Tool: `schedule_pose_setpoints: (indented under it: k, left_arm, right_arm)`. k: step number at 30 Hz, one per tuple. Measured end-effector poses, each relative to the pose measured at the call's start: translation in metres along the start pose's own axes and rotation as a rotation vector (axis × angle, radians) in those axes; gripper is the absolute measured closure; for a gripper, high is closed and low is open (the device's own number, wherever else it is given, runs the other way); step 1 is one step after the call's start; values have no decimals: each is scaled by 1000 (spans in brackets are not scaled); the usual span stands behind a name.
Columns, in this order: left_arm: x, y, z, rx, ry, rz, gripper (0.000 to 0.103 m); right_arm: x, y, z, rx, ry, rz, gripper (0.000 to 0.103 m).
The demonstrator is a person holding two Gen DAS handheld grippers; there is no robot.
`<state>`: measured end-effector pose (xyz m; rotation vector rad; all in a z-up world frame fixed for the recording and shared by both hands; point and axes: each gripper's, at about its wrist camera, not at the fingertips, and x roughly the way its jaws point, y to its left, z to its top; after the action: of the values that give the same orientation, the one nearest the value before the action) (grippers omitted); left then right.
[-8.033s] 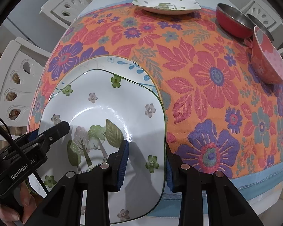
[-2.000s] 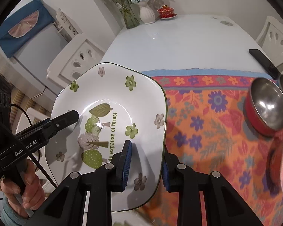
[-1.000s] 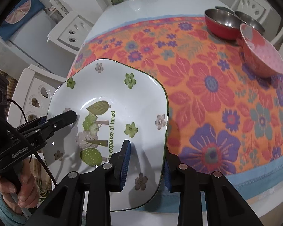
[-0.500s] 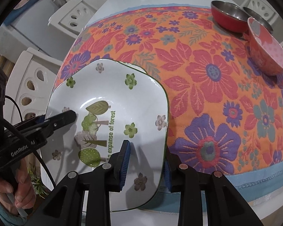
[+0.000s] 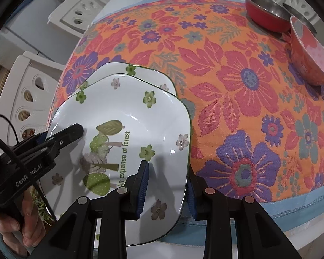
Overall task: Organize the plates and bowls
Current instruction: 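Carry the smaller tree plate with both grippers over the plate stack, then lower the smaller tree plate onto the stack and open both grippers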
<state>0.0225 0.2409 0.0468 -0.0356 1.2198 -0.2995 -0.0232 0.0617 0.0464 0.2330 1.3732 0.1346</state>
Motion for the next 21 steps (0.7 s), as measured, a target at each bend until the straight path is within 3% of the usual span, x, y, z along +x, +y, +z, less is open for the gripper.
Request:
schedule_pose_setpoints:
  k: [21]
  left_arm:
    - [-10, 11, 15, -39, -45, 9, 68]
  right_arm:
    - [10, 8, 11, -1, 38, -40, 73]
